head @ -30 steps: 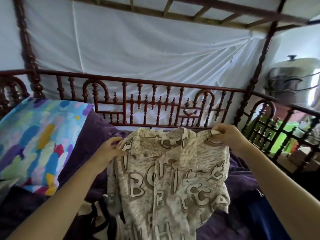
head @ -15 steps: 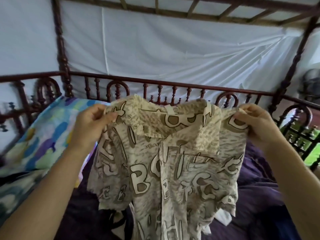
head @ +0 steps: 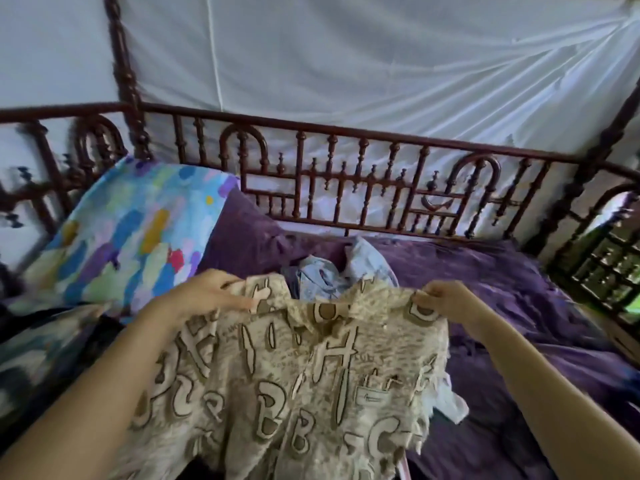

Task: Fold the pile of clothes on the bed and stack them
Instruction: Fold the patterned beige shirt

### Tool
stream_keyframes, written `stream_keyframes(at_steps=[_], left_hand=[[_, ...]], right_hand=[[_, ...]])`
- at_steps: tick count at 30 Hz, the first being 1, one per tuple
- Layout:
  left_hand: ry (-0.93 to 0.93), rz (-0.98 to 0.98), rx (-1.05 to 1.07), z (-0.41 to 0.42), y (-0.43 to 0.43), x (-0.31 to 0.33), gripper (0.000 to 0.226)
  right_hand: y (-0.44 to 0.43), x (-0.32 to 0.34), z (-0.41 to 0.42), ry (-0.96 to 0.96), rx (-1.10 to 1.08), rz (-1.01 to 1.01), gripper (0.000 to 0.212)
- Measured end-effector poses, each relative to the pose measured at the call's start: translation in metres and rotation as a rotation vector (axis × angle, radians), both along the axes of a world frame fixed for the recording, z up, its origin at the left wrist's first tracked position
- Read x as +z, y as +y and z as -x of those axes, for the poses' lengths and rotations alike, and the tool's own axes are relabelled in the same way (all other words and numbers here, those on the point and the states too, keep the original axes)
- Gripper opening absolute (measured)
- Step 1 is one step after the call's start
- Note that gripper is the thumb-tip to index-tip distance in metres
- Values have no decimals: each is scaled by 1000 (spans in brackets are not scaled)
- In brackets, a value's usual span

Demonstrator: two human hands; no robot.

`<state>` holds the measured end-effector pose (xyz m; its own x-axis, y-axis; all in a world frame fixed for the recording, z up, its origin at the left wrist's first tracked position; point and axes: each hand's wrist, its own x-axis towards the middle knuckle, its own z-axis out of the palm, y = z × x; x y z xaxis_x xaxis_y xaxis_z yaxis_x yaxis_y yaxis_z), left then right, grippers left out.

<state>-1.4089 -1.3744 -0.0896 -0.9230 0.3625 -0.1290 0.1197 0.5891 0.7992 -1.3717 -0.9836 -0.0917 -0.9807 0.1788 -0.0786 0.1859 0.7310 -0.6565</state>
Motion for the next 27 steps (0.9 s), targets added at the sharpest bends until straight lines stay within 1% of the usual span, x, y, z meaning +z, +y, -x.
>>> stream_keyframes(at_steps=[2,3,4,5,6,7,8,9,10,12,13,14,15,16,17,18,19,21,22,24,25,26,27], left_hand=[[-126,91,-36,3,-1,-39,34],[-148,154,-31,8,-1,-57,37],[-144,201,-17,12,-1,-70,41],[-128,255,9,17,-1,-82,43],[-71,314,43,20,0,-88,46],[-2,374,102,25,3,-92,47],[106,429,173,29,7,-91,44],[203,447,275,35,14,-86,38],[295,396,395,45,22,-78,33],[430,131,646,72,41,-57,29],[444,-13,715,90,48,-50,27],[422,-148,737,106,53,-44,27],[358,-252,689,122,55,-45,38],[277,-313,587,131,57,-52,56],[194,-320,498,135,58,-66,76],[109,-280,448,133,57,-87,92],[34,-224,443,126,55,-112,102],[-145,-49,513,95,48,-174,104],[-242,62,543,77,43,-205,102],[-451,245,567,32,33,-266,101],[-527,273,582,11,27,-288,99],[-615,268,598,-9,24,-303,95],[-692,235,630,-26,21,-318,89]], right_hand=[[-4,-38,6,-215,83,-228,25],[-8,-52,7,-295,120,-288,25],[-10,-62,7,-357,134,-296,27],[-12,-71,8,-404,144,-284,28],[-17,-75,10,-455,146,-295,26],[-22,-73,14,-494,142,-311,20],[-26,-71,23,-483,102,-281,16],[-32,-65,34,-408,35,-203,16],[-38,-59,48,-274,-74,-122,17],[-51,-46,79,51,-268,2,10],[-58,-41,94,155,-300,103,12],[-65,-39,108,204,-260,231,27],[-70,-42,119,219,-183,366,47],[-74,-48,125,209,-115,477,66],[-77,-57,126,193,-69,546,79],[-76,-75,122,162,-51,557,84],[-73,-99,115,130,-47,509,85],[-63,-160,89,7,-85,362,83],[-58,-190,73,-98,-142,318,82],[-47,-253,29,-385,-232,203,79],[-43,-279,8,-460,-229,153,79],[-44,-294,-9,-523,-242,149,80],[-43,-315,-22,-565,-261,203,88]])
